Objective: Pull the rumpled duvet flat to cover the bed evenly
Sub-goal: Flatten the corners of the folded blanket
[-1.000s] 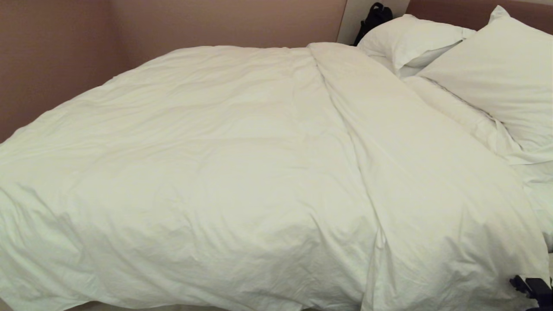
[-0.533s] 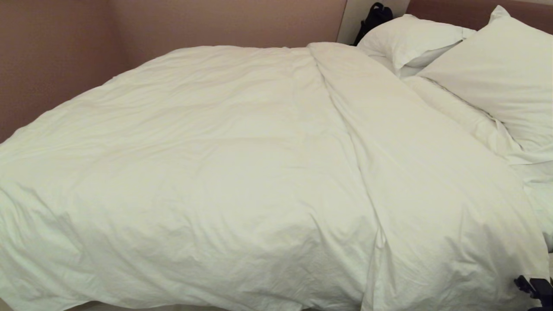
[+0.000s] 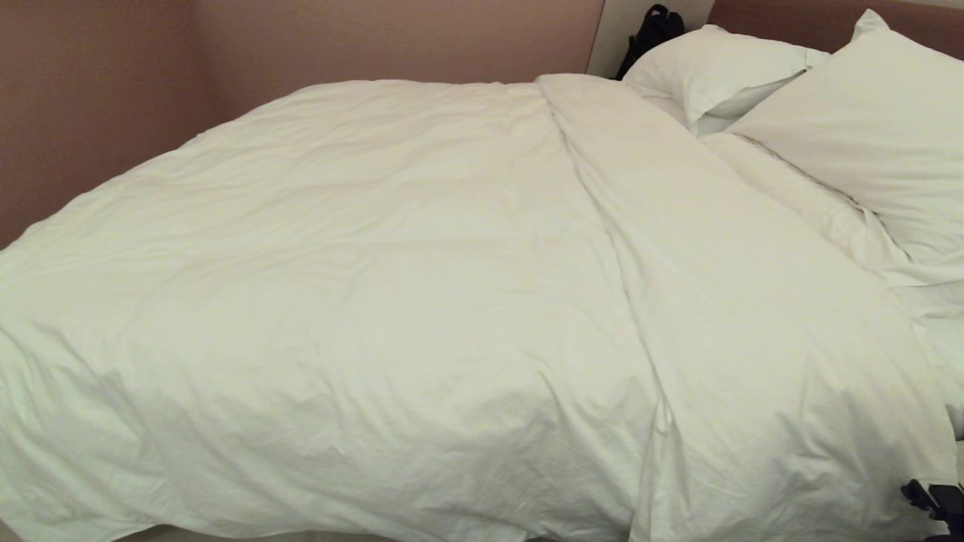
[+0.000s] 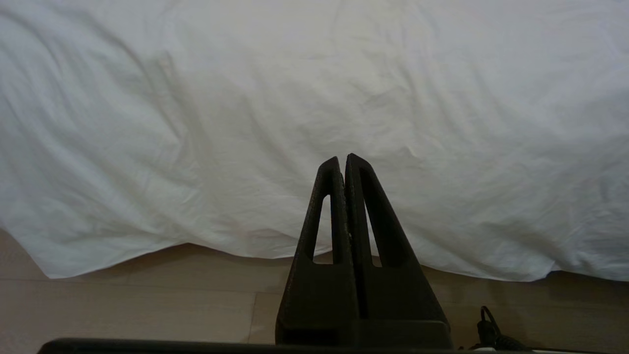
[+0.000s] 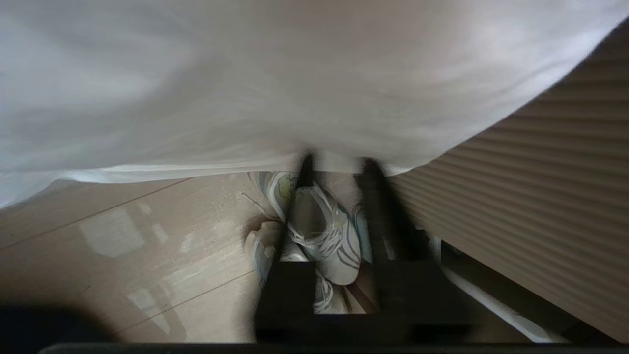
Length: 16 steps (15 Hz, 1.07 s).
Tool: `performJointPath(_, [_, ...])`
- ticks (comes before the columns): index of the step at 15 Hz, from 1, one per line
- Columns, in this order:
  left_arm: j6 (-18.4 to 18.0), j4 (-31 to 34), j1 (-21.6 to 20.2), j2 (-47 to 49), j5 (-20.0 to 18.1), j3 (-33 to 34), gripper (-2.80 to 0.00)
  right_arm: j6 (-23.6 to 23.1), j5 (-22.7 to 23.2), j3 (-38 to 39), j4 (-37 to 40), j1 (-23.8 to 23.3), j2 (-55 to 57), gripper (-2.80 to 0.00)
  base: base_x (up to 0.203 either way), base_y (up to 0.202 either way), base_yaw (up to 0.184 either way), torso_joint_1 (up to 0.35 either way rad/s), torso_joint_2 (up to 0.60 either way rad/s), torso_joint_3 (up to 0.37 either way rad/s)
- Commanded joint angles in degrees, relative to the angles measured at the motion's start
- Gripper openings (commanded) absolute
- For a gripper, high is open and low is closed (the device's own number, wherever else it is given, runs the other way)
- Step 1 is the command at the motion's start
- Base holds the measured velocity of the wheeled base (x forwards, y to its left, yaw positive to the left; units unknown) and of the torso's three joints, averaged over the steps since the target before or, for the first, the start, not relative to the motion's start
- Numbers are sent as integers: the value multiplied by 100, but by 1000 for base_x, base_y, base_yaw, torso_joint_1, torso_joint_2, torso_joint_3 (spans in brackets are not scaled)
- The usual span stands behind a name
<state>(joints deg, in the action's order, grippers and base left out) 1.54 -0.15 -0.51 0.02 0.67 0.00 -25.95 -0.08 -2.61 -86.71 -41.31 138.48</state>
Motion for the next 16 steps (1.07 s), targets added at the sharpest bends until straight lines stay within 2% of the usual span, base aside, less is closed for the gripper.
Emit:
performJointPath(1, [5,-3,-2,-2,3,0,-280,-6,0,24,-48,-8,-49,0,0,0,0,0,0,0])
performJointPath(7, [5,-3,-2,-2,3,0,-280,28,139,-31,-53,-82,-39,0,0,0,0,0,0,0])
performJointPath(9, [5,-3,-2,-2,3,0,-280,24,542,-46,-48,-165,-46,0,0,0,0,0,0,0])
performJointPath(13, [5,-3,-2,-2,3,0,-280,15,1048,-47,-42,-253,0,0,0,0,0,0,0,0])
performJointPath(16, [5,-3,-2,-2,3,0,-280,-207,1956,-42,-14,-481,78,0,0,0,0,0,0,0])
